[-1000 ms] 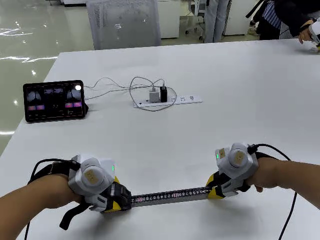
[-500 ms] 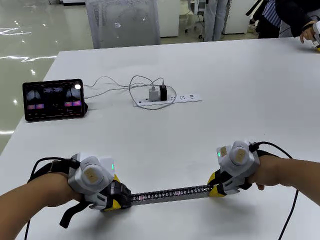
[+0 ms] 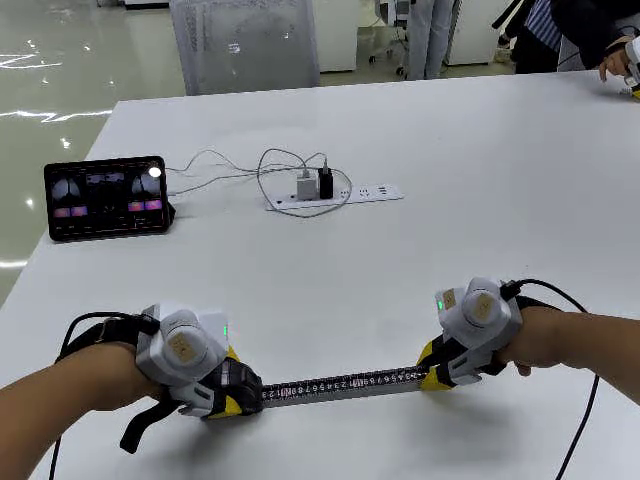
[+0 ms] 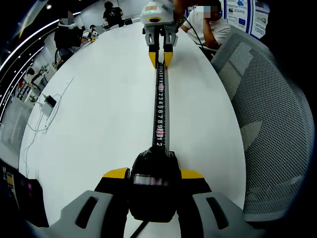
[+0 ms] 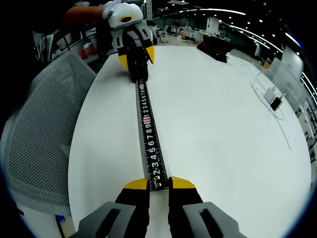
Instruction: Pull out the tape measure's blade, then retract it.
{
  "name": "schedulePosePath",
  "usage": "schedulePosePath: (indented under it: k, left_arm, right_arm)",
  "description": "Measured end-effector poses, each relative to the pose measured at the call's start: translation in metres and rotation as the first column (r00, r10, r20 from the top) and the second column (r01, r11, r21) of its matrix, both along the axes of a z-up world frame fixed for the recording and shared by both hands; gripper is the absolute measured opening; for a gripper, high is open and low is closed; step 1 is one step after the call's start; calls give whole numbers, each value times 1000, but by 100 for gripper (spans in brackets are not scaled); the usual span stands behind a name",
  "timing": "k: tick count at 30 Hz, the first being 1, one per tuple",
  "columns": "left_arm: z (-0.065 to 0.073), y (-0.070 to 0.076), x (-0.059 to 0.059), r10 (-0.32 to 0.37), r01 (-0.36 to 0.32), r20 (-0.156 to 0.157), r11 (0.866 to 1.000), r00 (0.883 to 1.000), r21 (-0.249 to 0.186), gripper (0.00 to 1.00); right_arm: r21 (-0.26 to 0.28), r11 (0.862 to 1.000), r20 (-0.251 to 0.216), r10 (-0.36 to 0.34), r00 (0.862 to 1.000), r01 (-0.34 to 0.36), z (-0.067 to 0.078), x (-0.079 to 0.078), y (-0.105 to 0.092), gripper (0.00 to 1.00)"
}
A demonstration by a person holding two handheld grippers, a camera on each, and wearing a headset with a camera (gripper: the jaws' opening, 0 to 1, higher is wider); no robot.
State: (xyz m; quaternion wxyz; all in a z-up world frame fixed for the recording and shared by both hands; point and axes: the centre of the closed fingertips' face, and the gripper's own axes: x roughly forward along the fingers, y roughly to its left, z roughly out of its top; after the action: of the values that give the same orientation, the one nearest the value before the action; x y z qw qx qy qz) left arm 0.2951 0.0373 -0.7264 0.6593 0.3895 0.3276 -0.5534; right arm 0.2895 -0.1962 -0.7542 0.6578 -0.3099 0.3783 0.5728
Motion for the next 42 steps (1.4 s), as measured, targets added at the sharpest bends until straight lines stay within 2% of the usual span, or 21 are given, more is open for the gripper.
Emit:
schedulePosePath:
  k: [19,28,33,42]
  left_arm:
    - [0,0,0,7,-7,2,1000,1000,-6,32]
    - [-1,-1,1,-6,6,29,1000,1000,17,34]
    - [0,-1,1,3,-3,18,1000,1000,18,34]
    - [-1,-1,2,17,-17,0,1000,1000,17,35]
  right_arm:
    - [-14,1000,2,3,1000,-3,-1,1,-1,11]
    - [-13,1000,2,-2,1000,2,0,-1,0,12]
    - [-40,999,14,25,1000,-24,0,-1,0,12]
    - [-55,998,14,41,999,-40,-1,-2,-1,13]
